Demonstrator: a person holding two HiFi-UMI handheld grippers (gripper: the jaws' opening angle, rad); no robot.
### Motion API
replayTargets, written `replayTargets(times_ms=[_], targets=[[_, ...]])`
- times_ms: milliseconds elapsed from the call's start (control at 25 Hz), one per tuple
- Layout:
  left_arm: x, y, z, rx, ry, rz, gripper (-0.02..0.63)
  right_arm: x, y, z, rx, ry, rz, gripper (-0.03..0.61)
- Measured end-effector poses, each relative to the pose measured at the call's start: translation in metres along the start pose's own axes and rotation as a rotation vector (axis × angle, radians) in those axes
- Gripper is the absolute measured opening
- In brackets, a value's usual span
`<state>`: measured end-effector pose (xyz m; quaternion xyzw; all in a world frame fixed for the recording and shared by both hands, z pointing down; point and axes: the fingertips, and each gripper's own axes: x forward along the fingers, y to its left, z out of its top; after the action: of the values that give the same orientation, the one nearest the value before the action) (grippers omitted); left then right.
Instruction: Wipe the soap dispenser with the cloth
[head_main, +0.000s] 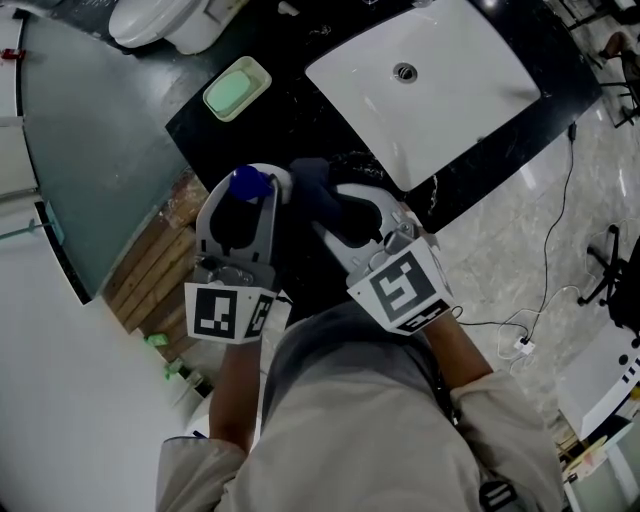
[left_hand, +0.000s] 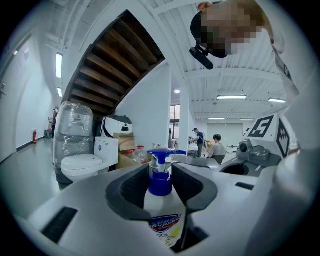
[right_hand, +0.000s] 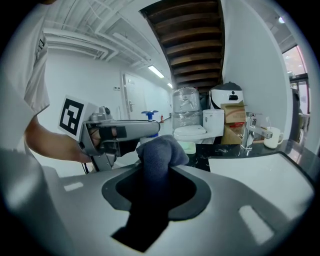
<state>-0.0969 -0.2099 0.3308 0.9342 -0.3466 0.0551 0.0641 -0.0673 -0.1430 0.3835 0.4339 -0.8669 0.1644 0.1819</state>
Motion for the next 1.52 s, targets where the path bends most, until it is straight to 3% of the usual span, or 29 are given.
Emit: replayTargets(times_ms=[640,920,1520], targets=[[-0.001,0.000,0.000,-0.011,-0.017,-0.007,0.143,0.027,-0.007,-0.055,0.046,0.146,0.025,0.120],[-0.005,-0.003,0.000,-0.012,0.012,-0.026,0.143,0.025,-0.008,-0.059,0.048,0.156,0.019,0.120],[-0.025,-0.007,0.007,0.001,-0.017,-0.052,0.143,0.022,-0.010,-0.063,0.057,0.167,-0.016,0.121]])
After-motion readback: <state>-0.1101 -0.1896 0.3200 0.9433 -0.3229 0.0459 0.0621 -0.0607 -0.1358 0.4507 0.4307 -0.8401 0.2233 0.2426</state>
